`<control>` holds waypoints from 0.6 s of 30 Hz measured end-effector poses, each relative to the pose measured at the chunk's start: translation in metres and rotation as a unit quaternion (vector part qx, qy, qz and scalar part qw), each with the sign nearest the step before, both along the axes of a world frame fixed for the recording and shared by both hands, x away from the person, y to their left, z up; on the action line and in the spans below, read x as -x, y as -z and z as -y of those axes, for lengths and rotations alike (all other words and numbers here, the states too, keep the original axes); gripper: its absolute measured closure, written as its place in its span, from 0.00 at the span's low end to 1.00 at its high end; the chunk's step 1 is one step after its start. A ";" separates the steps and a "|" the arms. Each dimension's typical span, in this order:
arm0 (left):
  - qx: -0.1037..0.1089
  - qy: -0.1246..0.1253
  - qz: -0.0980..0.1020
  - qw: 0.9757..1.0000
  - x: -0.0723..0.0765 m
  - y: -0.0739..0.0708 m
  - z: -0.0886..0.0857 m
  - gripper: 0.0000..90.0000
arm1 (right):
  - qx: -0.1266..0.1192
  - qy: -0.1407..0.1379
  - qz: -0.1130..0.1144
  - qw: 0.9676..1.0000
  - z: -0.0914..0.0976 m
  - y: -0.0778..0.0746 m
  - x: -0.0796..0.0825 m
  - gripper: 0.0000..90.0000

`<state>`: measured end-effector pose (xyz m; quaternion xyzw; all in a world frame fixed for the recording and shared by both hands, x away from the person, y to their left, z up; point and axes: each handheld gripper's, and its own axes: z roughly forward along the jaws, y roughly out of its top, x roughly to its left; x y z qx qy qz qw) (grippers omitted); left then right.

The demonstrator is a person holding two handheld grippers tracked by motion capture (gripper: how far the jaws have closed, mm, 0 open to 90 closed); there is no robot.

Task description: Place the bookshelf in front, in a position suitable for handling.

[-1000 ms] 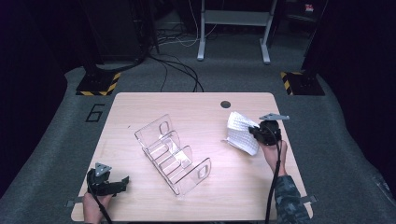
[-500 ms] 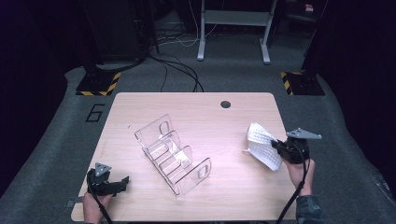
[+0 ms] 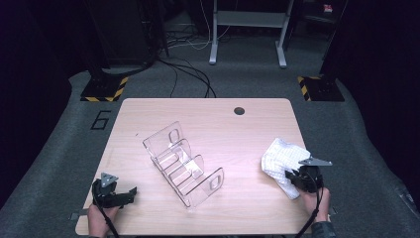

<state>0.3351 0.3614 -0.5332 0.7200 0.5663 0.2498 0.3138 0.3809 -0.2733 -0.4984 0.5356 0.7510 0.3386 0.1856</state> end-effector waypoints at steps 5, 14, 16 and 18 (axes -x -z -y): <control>-0.001 0.002 0.000 1.000 -0.003 0.000 0.000 0.01 | 0.009 -0.003 0.007 1.000 -0.002 -0.007 0.005 0.50; -0.005 -0.013 -0.006 1.000 -0.004 -0.004 0.002 0.01 | 0.015 -0.020 0.045 0.999 -0.012 -0.047 0.023 0.25; 0.004 -0.013 -0.001 1.000 -0.004 -0.005 0.002 0.02 | 0.018 -0.028 0.056 0.998 -0.015 -0.056 0.025 0.24; 0.013 -0.012 0.008 1.000 -0.004 -0.009 0.003 0.03 | 0.014 -0.038 0.069 0.997 -0.022 -0.064 0.028 0.24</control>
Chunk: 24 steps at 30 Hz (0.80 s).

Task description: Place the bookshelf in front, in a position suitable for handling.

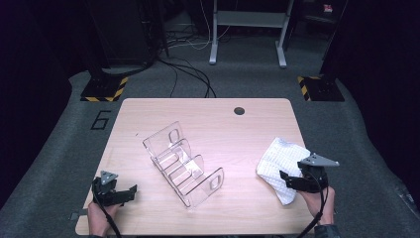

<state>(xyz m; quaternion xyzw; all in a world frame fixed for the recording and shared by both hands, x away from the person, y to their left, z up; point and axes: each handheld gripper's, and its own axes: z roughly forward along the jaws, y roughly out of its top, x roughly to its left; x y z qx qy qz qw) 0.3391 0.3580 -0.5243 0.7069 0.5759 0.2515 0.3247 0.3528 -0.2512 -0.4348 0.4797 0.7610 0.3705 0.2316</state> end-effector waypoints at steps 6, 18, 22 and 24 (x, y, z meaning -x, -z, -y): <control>0.020 0.018 0.012 1.000 -0.008 -0.012 0.011 0.05 | -0.023 -0.057 0.010 0.998 -0.036 -0.006 0.002 0.25; 0.040 0.047 0.022 0.998 -0.033 -0.026 0.035 0.09 | -0.042 -0.199 -0.006 0.979 -0.133 0.019 -0.004 0.40; 0.053 0.052 0.025 0.997 -0.041 -0.031 0.040 0.11 | -0.047 -0.212 -0.005 0.976 -0.150 0.027 -0.004 0.46; 0.052 0.055 0.031 0.997 -0.044 -0.034 0.043 0.12 | -0.046 -0.215 -0.009 0.976 -0.153 0.028 -0.006 0.49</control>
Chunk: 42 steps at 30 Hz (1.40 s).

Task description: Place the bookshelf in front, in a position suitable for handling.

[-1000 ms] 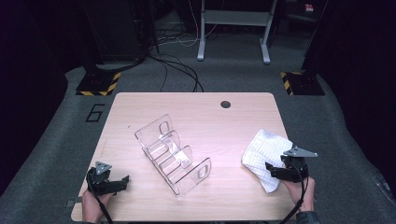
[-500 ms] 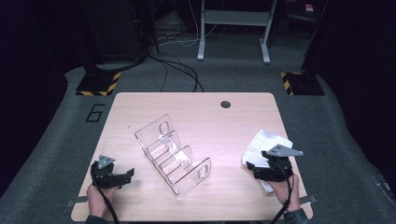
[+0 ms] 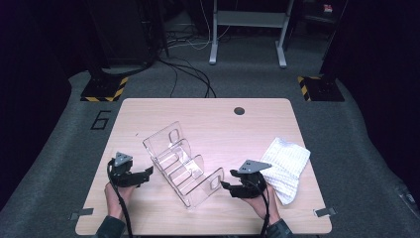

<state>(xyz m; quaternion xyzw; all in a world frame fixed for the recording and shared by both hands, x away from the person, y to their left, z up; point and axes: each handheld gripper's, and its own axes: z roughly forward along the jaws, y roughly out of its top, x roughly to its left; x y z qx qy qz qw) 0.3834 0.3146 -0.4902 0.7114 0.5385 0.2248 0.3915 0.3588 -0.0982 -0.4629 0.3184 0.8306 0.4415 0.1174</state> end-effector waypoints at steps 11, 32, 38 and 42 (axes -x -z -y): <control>0.010 0.007 0.012 1.000 -0.010 -0.011 0.014 0.15 | -0.009 -0.005 0.002 1.000 -0.008 0.004 -0.009 0.68; 0.012 0.015 -0.010 1.000 -0.052 -0.015 0.019 0.17 | -0.002 -0.023 0.026 0.999 -0.018 0.005 0.005 0.76; 0.010 0.020 -0.019 1.000 -0.067 -0.016 0.024 0.17 | -0.004 -0.017 0.026 0.999 -0.022 0.005 0.010 0.77; 0.009 0.027 -0.021 0.999 -0.074 -0.015 0.028 0.18 | -0.006 -0.016 0.027 0.999 -0.023 0.006 0.012 0.77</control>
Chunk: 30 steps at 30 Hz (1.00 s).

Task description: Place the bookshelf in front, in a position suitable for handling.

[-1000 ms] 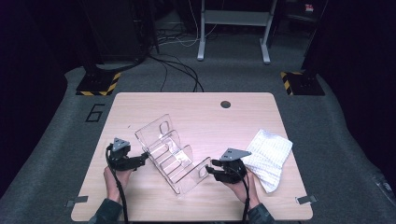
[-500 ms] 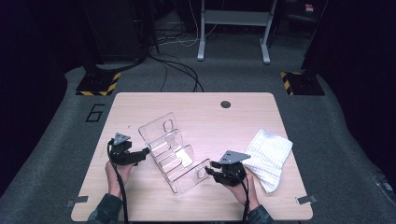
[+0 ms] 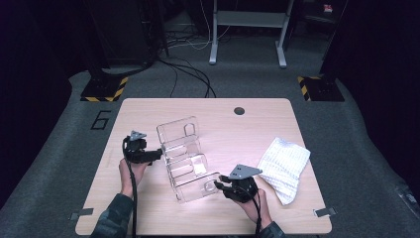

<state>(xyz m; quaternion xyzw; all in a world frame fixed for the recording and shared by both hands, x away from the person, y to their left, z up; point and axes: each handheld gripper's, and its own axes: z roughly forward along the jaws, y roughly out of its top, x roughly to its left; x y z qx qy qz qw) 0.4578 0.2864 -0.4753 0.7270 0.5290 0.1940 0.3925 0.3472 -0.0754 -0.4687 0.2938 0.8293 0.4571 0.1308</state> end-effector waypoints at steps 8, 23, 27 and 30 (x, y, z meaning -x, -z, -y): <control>0.005 0.002 0.004 1.000 -0.017 -0.003 0.004 0.18 | -0.006 -0.014 0.002 1.000 -0.010 0.002 0.003 0.79; 0.016 -0.007 0.011 1.000 -0.007 -0.004 -0.004 0.15 | -0.024 -0.024 -0.008 0.999 -0.013 0.000 0.003 0.62; 0.006 -0.014 0.015 1.000 0.011 -0.003 -0.011 0.14 | -0.041 -0.012 -0.013 0.999 0.001 -0.003 0.006 0.57; 0.004 -0.023 0.024 0.999 0.028 -0.001 -0.016 0.14 | -0.043 -0.009 -0.006 0.999 0.006 -0.003 0.007 0.60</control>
